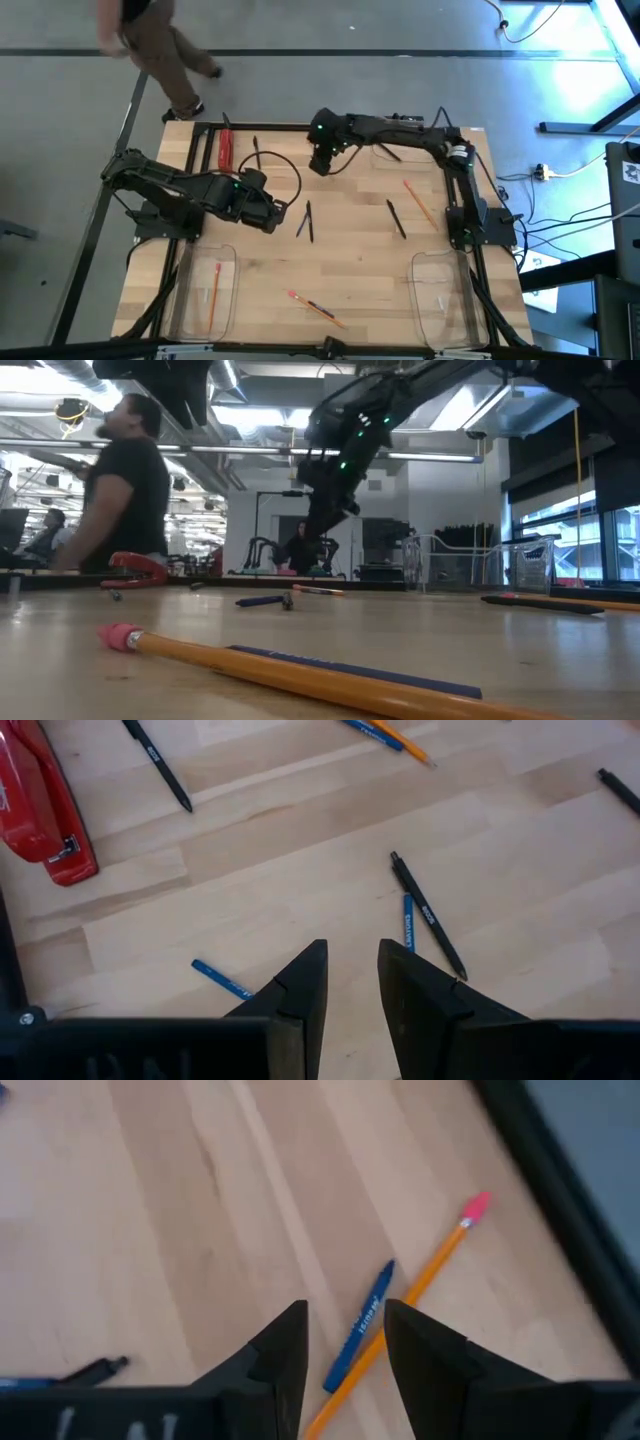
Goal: Sort crayons/erasers/pens/pencils in bins
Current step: Put the blue crayon into the bottom right transparent bin
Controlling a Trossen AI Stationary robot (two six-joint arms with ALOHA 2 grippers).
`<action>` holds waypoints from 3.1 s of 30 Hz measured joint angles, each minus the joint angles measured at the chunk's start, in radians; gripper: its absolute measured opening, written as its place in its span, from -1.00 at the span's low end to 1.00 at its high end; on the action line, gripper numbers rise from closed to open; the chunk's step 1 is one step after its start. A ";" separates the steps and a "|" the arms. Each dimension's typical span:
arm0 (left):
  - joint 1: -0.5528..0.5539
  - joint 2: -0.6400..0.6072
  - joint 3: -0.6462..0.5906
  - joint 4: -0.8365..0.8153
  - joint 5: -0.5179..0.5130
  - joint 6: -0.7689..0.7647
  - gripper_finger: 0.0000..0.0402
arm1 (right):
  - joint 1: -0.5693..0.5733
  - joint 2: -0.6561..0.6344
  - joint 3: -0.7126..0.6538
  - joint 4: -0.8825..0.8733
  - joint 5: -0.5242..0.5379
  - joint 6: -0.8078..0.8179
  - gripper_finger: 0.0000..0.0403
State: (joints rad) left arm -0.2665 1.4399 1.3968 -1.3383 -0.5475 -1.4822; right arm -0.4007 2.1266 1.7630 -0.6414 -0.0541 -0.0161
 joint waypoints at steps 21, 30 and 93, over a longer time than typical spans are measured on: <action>-0.001 0.000 0.000 0.000 -0.001 0.001 -0.58 | 0.001 0.341 0.432 -0.297 0.046 -0.017 -0.33; -0.001 0.000 0.000 0.000 -0.001 0.001 -0.58 | -0.010 0.350 0.424 -0.323 0.162 -0.014 -0.33; -0.003 0.000 0.000 0.001 -0.001 0.001 -0.58 | 0.004 0.360 0.423 -0.412 0.031 -0.150 -0.33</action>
State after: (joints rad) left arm -0.2699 1.4403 1.3968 -1.3376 -0.5484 -1.4811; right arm -0.3962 2.4870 2.1857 -1.0531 -0.0227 -0.1658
